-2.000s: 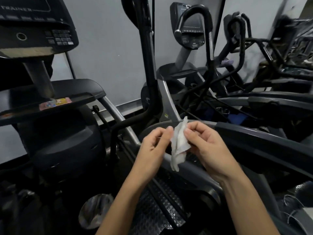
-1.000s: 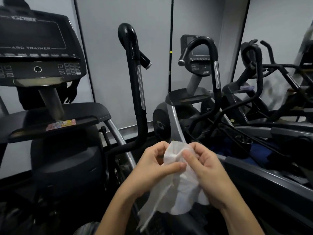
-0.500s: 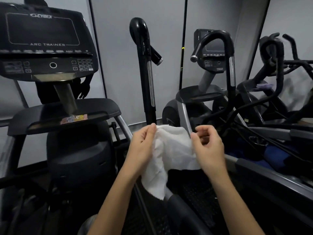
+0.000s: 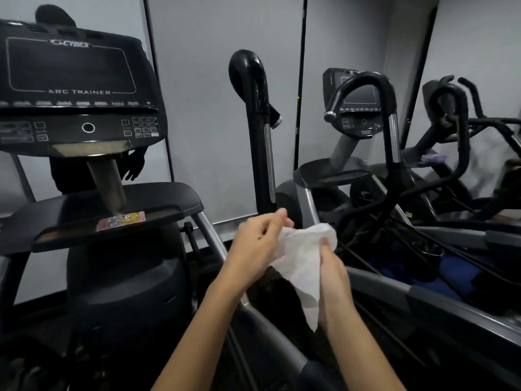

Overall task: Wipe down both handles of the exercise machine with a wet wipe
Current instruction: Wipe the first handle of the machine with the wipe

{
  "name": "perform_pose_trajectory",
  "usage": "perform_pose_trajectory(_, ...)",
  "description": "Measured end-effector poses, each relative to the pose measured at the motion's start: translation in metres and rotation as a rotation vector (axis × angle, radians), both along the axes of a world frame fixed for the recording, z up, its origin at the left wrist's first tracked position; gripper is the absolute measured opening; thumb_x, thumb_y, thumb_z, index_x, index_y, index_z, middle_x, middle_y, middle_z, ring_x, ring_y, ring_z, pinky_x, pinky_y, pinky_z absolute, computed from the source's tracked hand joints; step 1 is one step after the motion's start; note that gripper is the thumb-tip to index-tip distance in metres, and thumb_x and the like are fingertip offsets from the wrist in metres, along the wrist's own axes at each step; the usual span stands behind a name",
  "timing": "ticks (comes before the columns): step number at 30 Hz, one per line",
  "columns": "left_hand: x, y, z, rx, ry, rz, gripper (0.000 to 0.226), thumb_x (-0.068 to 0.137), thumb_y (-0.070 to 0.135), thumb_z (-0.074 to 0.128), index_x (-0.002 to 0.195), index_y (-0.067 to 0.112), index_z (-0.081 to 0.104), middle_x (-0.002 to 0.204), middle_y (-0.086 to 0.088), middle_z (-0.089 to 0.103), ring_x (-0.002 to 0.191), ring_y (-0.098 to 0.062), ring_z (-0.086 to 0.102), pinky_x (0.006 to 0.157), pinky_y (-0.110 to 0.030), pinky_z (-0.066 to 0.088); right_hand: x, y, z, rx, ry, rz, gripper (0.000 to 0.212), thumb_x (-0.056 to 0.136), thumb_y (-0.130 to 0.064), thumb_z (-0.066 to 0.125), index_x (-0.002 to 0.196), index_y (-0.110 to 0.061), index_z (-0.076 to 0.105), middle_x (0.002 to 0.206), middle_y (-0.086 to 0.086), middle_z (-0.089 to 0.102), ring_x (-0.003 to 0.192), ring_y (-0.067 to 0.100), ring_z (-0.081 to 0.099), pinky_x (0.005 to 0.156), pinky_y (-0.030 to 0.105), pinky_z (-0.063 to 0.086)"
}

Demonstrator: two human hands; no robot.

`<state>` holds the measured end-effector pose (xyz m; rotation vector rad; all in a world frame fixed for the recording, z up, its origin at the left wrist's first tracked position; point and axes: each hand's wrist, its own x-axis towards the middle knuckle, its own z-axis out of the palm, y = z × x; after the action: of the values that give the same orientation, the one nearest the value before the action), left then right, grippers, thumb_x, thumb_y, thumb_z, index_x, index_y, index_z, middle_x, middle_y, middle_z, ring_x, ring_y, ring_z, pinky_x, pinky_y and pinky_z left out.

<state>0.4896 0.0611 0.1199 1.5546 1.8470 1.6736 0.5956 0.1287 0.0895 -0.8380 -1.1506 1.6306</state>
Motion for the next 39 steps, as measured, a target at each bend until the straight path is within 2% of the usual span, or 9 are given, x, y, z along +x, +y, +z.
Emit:
perform_pose_trajectory(3,-0.043,0.011,-0.007,0.181,-0.253,0.109,0.017,0.096,0.020,0.048,0.089,0.024,0.064,0.098,0.006,0.067,0.094,-0.016,0.066,0.076,-0.028,0.054,-0.012,0.006,0.014,0.137,-0.043,-0.139,0.047,0.099,-0.040,0.036,0.118,-0.003,0.059,0.106,0.008,0.067,0.101,0.022,0.063,0.087,0.036,0.052)
perform_pose_trajectory(5,-0.064,0.025,-0.018,0.056,-0.254,0.107,0.020,0.091,0.009,0.055,0.107,0.020,0.057,0.112,0.001,0.061,0.104,-0.015,0.058,0.083,-0.021,0.047,-0.029,0.015,0.030,0.259,-0.105,-0.166,0.050,0.099,-0.042,0.034,0.123,-0.003,0.057,0.114,0.009,0.065,0.110,0.021,0.060,0.098,0.039,0.047)
perform_pose_trajectory(9,-0.072,0.051,-0.038,-0.145,-0.288,-0.143,0.055,0.080,0.006,0.070,0.126,0.014,0.042,0.116,0.000,0.056,0.104,-0.010,0.057,0.083,-0.017,0.047,-0.073,0.031,0.039,0.526,-0.229,-0.090,0.052,0.100,-0.042,0.032,0.114,0.000,0.059,0.094,0.007,0.060,0.095,0.023,0.060,0.088,0.038,0.047)
perform_pose_trajectory(13,-0.069,0.071,-0.049,-0.010,-0.213,-0.261,0.043,0.068,0.033,0.068,0.109,0.030,0.054,0.104,0.005,0.063,0.092,0.001,0.061,0.082,-0.021,0.051,-0.107,0.045,0.028,0.717,-0.361,-0.033,0.057,0.096,-0.047,0.036,0.135,-0.005,0.040,0.125,0.013,0.056,0.116,0.023,0.055,0.101,0.039,0.043)
perform_pose_trajectory(15,-0.068,0.079,-0.053,0.048,-0.343,-0.297,0.045,0.063,0.037,0.069,0.104,0.032,0.053,0.097,0.012,0.069,0.094,0.003,0.063,0.084,-0.021,0.051,-0.115,0.056,0.030,0.767,-0.361,-0.056,0.055,0.095,-0.041,0.044,0.136,-0.004,0.036,0.126,0.014,0.055,0.116,0.025,0.055,0.101,0.040,0.044)
perform_pose_trajectory(19,-0.061,0.094,-0.057,0.096,-0.409,-0.208,0.045,0.084,0.000,0.063,0.125,0.008,0.047,0.121,-0.002,0.060,0.115,-0.010,0.053,0.085,-0.005,0.043,-0.130,0.071,0.056,0.788,-0.271,-0.108,0.046,0.090,-0.036,0.059,0.126,-0.012,0.043,0.105,0.006,0.063,0.097,0.023,0.062,0.086,0.037,0.050)
perform_pose_trajectory(29,-0.069,0.102,-0.070,0.252,-0.270,-0.279,0.036,0.082,-0.009,0.056,0.099,0.023,0.053,0.083,0.025,0.069,0.079,0.013,0.061,0.070,-0.007,0.048,-0.121,0.082,0.026,0.728,-0.261,-0.007,0.030,0.088,-0.041,0.059,0.095,-0.012,0.060,0.079,-0.008,0.062,0.074,0.008,0.062,0.073,0.028,0.050)
perform_pose_trajectory(33,-0.067,0.110,-0.071,0.200,-0.369,-0.220,0.033,0.081,-0.011,0.062,0.085,0.022,0.062,0.072,0.012,0.068,0.068,0.003,0.065,0.068,-0.018,0.051,-0.126,0.087,0.058,0.741,-0.258,0.008,0.020,0.087,-0.041,0.061,0.080,-0.023,0.056,0.070,-0.007,0.059,0.059,-0.001,0.057,0.058,0.018,0.045)
perform_pose_trajectory(39,-0.068,0.120,-0.077,0.141,-0.391,-0.192,0.024,0.078,-0.005,0.069,0.068,0.012,0.054,0.049,0.009,0.060,0.048,-0.001,0.056,0.057,-0.019,0.048,-0.150,0.099,0.129,0.750,-0.097,0.008,0.032,0.085,-0.044,0.063,0.099,-0.016,0.058,0.080,-0.005,0.061,0.075,0.012,0.061,0.070,0.030,0.050)
